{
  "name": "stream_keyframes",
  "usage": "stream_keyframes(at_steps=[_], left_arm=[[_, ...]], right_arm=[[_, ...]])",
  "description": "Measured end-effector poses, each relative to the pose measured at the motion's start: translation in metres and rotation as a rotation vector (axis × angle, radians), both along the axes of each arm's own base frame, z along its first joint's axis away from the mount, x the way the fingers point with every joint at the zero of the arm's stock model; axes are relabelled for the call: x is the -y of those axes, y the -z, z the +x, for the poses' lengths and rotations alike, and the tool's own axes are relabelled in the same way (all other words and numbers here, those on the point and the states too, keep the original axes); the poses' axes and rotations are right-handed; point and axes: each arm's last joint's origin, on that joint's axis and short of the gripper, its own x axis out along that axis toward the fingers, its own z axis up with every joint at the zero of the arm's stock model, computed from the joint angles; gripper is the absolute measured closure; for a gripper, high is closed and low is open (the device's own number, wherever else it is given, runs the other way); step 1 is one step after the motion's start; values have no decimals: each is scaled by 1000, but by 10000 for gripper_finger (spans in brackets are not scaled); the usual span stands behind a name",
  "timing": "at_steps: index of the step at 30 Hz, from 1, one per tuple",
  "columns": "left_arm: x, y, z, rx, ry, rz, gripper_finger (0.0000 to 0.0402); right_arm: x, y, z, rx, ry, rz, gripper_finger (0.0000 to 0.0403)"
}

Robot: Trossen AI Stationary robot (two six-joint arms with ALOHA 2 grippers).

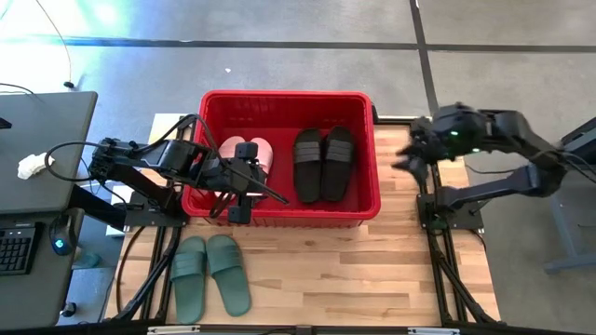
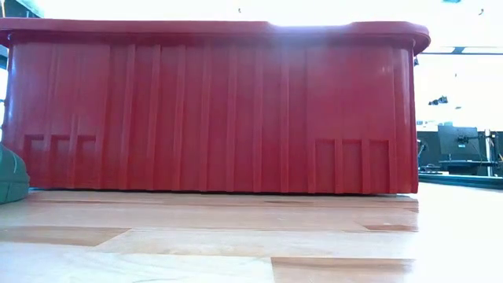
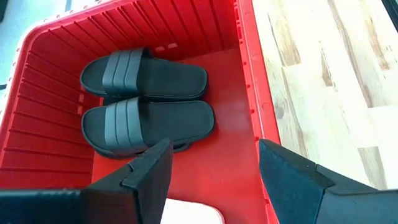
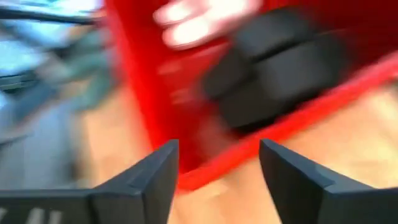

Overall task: Pick and place slides into bin
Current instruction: Put the green slide into the red bin

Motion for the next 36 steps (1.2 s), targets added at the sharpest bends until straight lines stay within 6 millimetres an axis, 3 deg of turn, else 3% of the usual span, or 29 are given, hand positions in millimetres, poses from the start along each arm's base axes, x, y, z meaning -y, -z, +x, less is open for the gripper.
stream_keyframes(at_steps=[5,8,11,16,20,29,36], left_arm=[[0,0,0,0,0,0,181],[0,0,0,0,0,0,181],[0,0,0,0,0,0,181],[0,0,0,0,0,0,181],[0,0,0,-1,0,0,181],[0,0,0,0,-1,0,181],[0,0,0,0,-1,0,181]], right_arm=[[-20,-8,-16,96,-197,220,271],[-28,-11,-16,127,-262,199,341],[-34,-22,-7,266,-361,52,393],[-42,-55,2,648,-547,-250,394],[-42,-67,-14,794,-640,-375,398],[-33,-71,-65,861,-632,-443,402],[-29,-64,-85,821,-606,-386,402]])
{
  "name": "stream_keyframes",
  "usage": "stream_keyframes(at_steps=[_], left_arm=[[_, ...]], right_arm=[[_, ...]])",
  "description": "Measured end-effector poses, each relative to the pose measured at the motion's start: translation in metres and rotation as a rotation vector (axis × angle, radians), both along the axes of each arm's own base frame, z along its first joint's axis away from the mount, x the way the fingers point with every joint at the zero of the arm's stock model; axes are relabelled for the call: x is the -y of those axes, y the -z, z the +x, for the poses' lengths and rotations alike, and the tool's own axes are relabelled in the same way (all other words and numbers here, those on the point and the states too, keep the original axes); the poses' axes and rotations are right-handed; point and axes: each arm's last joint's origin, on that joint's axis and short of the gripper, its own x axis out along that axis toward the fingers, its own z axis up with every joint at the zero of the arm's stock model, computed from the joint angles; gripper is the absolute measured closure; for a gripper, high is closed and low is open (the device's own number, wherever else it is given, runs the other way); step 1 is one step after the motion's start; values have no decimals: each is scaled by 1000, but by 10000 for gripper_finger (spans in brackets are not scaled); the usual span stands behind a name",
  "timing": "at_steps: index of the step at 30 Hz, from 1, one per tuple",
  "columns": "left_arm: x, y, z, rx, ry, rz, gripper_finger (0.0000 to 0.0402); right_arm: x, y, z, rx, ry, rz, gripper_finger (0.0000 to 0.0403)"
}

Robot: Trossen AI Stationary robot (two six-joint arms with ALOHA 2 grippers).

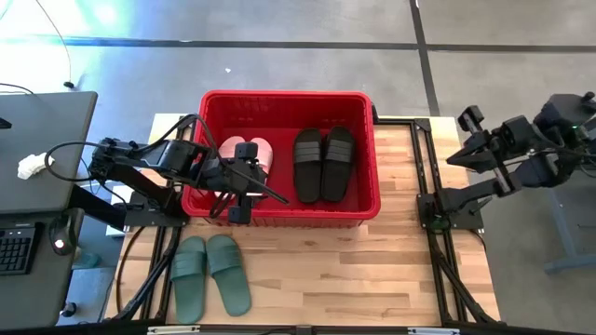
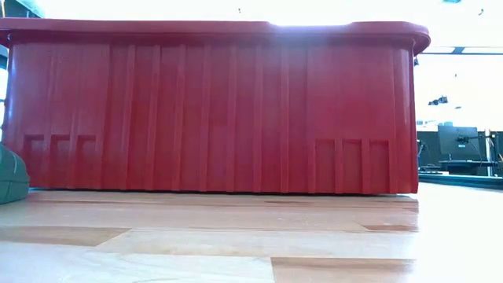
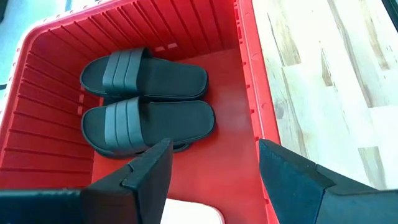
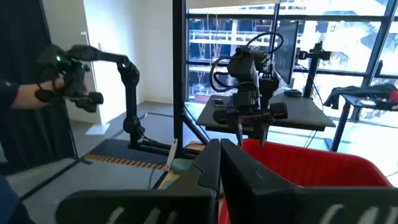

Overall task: Pick and place slides into bin
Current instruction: Put the green slide into the red bin

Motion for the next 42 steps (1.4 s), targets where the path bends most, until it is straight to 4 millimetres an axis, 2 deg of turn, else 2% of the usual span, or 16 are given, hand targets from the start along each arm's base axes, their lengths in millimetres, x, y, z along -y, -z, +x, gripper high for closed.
stream_keyframes(at_steps=[7,13,29,38,42], left_arm=[[0,-2,3,36,-3,-7,181],[1,-7,8,114,6,-35,181],[3,-7,8,111,25,-68,181],[9,-6,7,104,41,-335,181],[14,-6,7,70,151,-477,181]], right_arm=[[1,0,-5,-23,0,95,402],[1,2,-4,-45,1,91,402],[1,3,-4,-50,1,90,402],[1,3,-4,-50,1,89,402],[1,3,-4,-50,1,89,402]])
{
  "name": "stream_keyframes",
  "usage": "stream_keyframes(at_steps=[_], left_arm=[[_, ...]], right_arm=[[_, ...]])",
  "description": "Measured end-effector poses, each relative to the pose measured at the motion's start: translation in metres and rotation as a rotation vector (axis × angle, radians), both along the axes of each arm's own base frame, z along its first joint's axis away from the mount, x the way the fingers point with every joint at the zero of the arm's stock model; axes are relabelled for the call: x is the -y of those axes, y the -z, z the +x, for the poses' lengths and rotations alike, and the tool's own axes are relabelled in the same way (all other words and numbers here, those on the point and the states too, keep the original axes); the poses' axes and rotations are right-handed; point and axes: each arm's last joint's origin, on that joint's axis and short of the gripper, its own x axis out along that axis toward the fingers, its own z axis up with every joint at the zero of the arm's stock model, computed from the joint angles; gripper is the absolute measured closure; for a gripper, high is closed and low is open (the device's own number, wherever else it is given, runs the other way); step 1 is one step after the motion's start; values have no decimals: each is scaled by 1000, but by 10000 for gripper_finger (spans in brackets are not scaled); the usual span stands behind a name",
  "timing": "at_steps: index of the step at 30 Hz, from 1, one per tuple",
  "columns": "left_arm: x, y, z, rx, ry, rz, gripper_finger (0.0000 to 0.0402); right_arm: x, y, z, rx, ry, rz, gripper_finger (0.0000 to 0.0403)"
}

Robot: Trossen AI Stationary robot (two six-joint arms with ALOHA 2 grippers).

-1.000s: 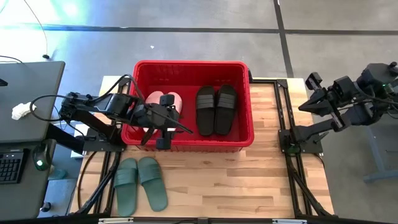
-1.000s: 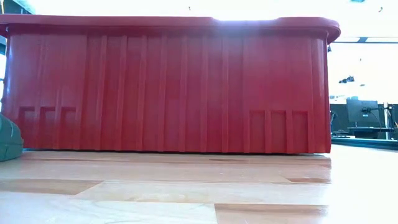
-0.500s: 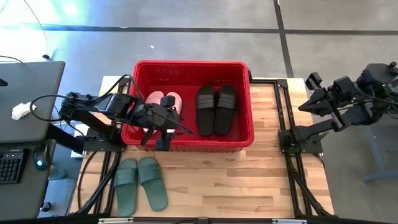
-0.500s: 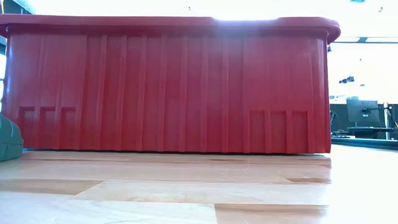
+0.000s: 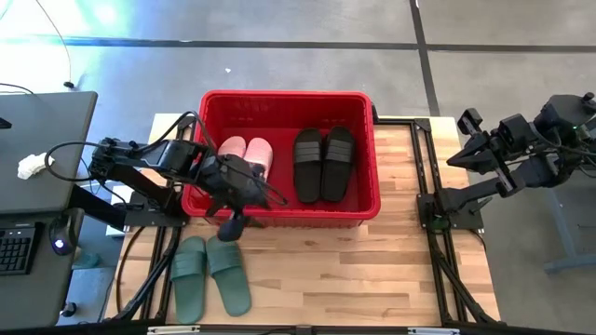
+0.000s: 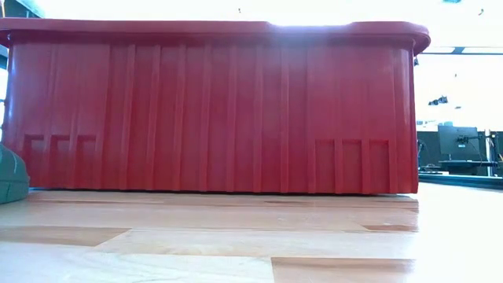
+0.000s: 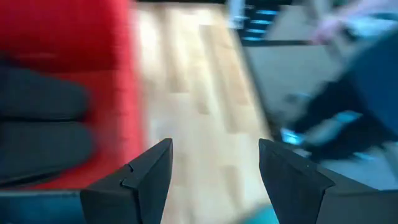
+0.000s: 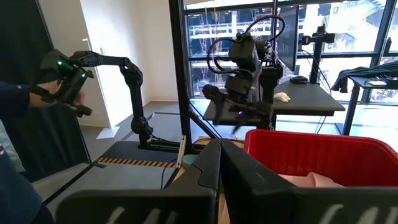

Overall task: Pick and place slides into bin
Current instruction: Put the green slide into the red bin

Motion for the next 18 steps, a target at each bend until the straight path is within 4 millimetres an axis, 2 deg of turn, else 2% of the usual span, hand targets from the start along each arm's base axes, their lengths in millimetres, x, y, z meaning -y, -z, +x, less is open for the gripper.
stream_keyframes(at_steps=[4,6,12,18], left_arm=[[10,-1,-2,-18,174,-154,181],[13,-2,-3,-45,205,-249,181],[34,-2,-11,-211,186,-511,181],[71,3,-27,-372,137,-534,181]], right_arm=[[0,0,0,0,0,0,402],[0,0,0,0,0,0,402],[0,0,0,0,0,0,402],[0,0,0,0,0,0,402]])
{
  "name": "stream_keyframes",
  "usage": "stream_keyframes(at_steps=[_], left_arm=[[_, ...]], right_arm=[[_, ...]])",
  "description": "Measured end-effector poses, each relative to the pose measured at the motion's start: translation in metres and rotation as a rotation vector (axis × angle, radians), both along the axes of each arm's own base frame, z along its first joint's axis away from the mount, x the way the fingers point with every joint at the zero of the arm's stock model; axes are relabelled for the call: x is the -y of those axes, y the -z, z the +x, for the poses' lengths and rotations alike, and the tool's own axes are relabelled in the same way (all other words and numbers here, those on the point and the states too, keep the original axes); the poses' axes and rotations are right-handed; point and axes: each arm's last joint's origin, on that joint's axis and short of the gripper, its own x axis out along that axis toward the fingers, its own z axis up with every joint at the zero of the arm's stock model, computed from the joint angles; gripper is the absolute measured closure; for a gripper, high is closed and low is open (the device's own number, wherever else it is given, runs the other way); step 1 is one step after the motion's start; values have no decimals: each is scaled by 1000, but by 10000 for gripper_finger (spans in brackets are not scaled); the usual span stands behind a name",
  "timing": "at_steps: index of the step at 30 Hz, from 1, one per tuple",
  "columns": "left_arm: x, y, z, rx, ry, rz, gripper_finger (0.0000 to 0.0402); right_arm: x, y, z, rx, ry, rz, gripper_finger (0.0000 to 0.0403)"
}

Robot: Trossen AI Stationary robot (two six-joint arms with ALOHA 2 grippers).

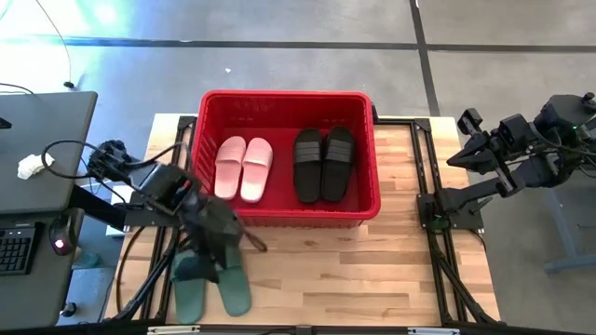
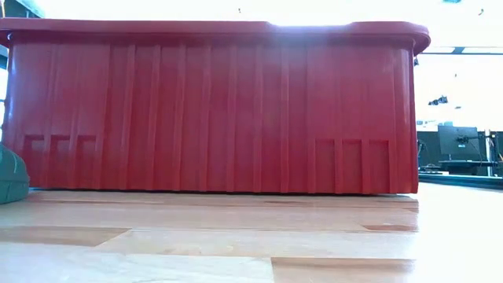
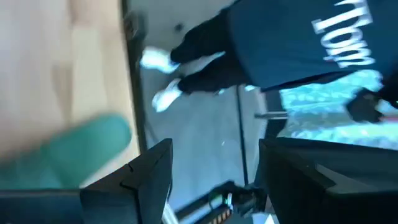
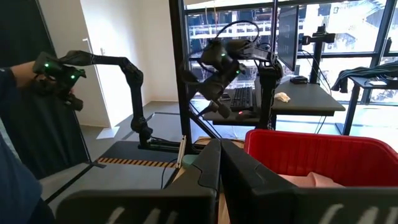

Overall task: Pick and place slides into bin
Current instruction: Put the green slide into the red bin

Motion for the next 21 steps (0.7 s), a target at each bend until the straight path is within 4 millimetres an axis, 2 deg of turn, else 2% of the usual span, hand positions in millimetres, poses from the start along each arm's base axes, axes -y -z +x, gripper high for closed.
stream_keyframes(at_steps=[4,9,12,16,18,21], left_arm=[[21,6,-20,-143,-38,81,181],[36,1,-55,-246,-174,302,181],[42,-3,-74,-217,-280,436,181],[54,-4,-85,-54,-336,558,181],[61,-3,-88,-1,-320,607,181],[70,5,-80,6,-280,665,181]], right_arm=[[0,0,0,0,0,0,402],[0,0,0,0,0,0,402],[0,0,0,0,0,0,402],[0,0,0,0,0,0,402],[0,0,0,0,0,0,402],[0,0,0,0,0,0,402]])
